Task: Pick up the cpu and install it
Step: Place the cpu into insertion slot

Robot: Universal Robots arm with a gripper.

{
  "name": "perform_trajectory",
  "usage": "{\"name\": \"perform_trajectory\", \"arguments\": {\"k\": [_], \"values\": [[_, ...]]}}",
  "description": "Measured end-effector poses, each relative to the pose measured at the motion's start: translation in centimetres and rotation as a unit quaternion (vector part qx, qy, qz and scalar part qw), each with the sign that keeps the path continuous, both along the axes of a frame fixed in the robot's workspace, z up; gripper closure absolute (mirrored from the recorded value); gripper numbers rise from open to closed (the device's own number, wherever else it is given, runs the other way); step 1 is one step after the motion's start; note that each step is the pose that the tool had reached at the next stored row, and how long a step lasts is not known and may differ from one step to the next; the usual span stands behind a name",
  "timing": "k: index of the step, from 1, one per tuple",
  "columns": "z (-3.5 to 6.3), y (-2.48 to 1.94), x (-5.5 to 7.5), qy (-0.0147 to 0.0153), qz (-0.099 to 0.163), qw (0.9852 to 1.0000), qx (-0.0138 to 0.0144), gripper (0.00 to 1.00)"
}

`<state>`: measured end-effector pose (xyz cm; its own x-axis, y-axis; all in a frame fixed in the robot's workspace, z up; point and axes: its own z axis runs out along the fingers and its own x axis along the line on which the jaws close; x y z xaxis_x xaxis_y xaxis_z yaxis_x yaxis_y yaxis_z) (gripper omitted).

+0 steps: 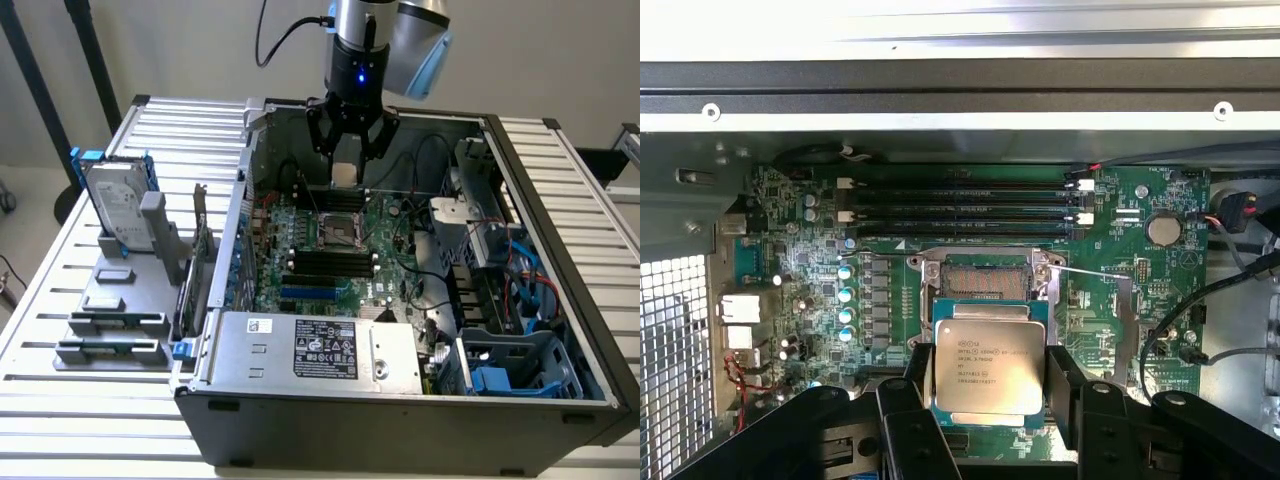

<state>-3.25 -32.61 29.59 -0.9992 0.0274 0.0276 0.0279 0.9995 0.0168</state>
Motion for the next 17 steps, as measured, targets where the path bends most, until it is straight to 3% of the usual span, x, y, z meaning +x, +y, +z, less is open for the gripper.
{"name": "perform_trajectory", "arguments": {"k": [7,10,13,17], "values": [[-0.03,-0.01,0.00,0.0004,-0.002,1.0000,0.0001,0.45],[-0.16,0.00,0.00,0.0009,-0.028,0.9996,0.0001,0.45],[-0.37,-0.01,0.00,0.0011,-0.055,0.9985,0.0001,0.45],[-0.69,-0.01,0.00,0.0013,-0.091,0.9958,0.0001,0.45]]}}
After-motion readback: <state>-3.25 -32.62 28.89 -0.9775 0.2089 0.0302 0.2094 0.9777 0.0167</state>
